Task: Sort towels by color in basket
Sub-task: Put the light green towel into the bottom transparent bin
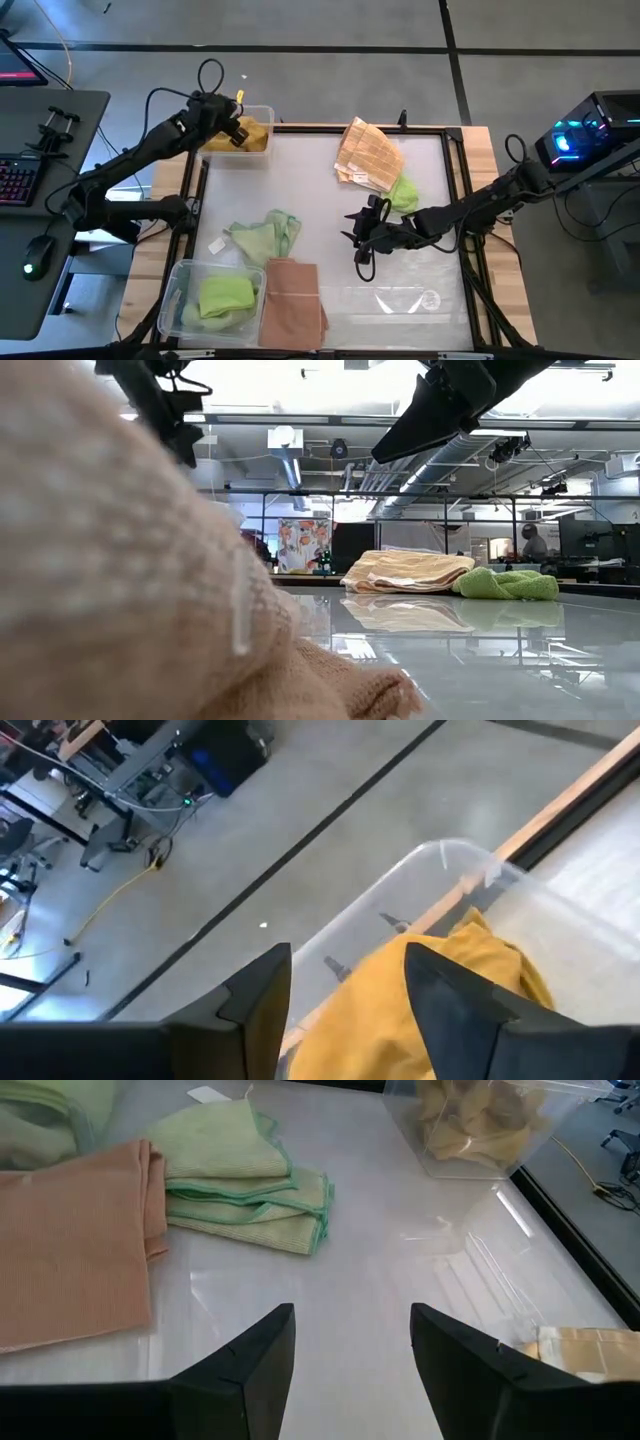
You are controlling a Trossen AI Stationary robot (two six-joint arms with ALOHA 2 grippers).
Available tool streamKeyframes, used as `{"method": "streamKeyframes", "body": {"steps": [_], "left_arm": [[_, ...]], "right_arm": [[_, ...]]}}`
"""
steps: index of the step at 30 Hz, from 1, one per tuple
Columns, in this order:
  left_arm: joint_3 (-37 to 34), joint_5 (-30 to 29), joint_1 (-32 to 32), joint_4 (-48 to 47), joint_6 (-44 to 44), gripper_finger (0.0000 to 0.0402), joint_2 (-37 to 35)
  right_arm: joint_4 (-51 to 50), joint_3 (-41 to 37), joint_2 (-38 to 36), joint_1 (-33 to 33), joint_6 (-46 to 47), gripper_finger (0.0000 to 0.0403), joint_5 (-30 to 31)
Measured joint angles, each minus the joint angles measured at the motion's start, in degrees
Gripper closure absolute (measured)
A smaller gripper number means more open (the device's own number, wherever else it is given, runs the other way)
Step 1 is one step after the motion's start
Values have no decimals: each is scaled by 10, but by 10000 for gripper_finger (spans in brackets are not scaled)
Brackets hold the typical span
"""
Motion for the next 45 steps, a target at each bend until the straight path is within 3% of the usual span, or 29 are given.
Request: {"method": "streamKeyframes", "body": {"steps": [8,12,16,18,22,27,31,33,39,43,45], "left_arm": [[40,10,-18,-35,-34,213,-9],[33,119,-41,-17,-59,213,-26],[-22,223,-103,109,-65,213,-52],[-59,243,-143,170,-55,213,-64],[-130,236,-219,281,-37,213,-75],[-162,232,-297,331,11,213,-76],[-162,190,-347,329,20,213,-77],[-162,166,-369,319,28,213,-77],[-162,103,-416,269,24,213,-77],[-162,85,-442,257,31,213,-77],[-162,86,-459,256,43,213,-76]], "right_arm": [[1,0,0,0,10,210,0],[-25,0,0,0,11,210,20],[-191,0,0,8,89,210,156],[-283,0,-1,-5,165,210,170],[-375,-1,1,-57,271,210,93],[-336,-23,3,-147,186,210,13],[-336,-26,3,-237,131,210,-97],[-364,-26,0,-263,133,210,-125],[-421,-37,-1,-277,194,210,-200],[-330,-99,-1,-275,180,212,-269],[-252,-142,-4,-265,171,222,-274]]}}
